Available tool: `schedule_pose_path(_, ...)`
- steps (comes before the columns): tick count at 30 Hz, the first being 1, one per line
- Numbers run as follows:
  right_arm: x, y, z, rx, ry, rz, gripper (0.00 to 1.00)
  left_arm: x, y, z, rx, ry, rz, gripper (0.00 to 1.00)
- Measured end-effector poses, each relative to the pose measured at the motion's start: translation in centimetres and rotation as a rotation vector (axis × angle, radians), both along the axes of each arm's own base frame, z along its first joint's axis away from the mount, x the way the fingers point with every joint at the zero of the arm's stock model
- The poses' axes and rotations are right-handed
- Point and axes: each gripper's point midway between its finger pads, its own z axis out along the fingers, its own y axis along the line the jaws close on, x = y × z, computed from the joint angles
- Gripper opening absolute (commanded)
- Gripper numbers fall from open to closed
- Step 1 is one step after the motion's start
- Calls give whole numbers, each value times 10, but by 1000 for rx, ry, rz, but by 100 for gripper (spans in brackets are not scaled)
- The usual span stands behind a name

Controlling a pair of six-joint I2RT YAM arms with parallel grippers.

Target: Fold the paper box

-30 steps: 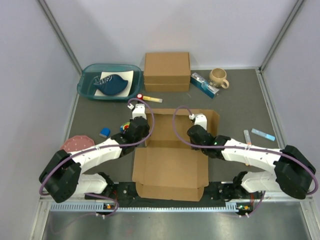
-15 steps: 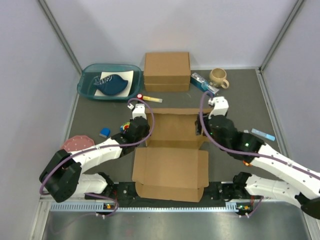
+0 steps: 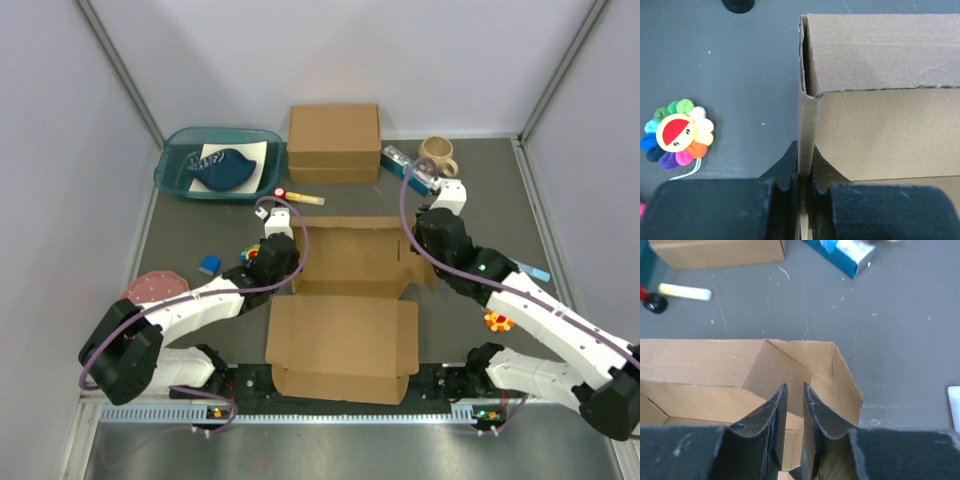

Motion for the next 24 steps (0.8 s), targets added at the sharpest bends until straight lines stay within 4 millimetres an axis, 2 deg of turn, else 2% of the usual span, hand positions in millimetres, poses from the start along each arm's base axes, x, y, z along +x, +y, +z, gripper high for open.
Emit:
schedule_pose_path(5,13,12,-38,-15,119,20,14,0,-1,0,-2,1,-3,0)
schedule_pose_path(8,12,25,-50,-1,165,70,16,-1,-2,0,-4,3,-10,0)
schedule_pose_path(10,10,31,-54,15,180,100,22,-2,-2,0,-4,3,-12,0)
schedule_pose_path(11,9,33,-55,21,182,110,34,-2,-3,0,-4,3,-13,0)
schedule_pose_path(12,8,33,-56,23,183,113,40,-2,-3,0,-3,3,-12,0)
schedule_pose_path(14,4,27,-55,25,172,107,54,-2,-2,0,-2,3,-11,0)
schedule_pose_path(17,-6,10,-36,32,110,87,60,-2,-1,0,3,2,-5,0)
schedule_pose_path(19,-9,-2,-16,44,44,57,61,-1,1,0,7,0,2,0)
schedule_pose_path(21,-12,-13,-5,42,4,28,62,-1,2,0,12,-2,8,0)
schedule_pose_path(24,-16,-26,-3,18,-8,-10,61,-1,3,0,17,-2,13,0)
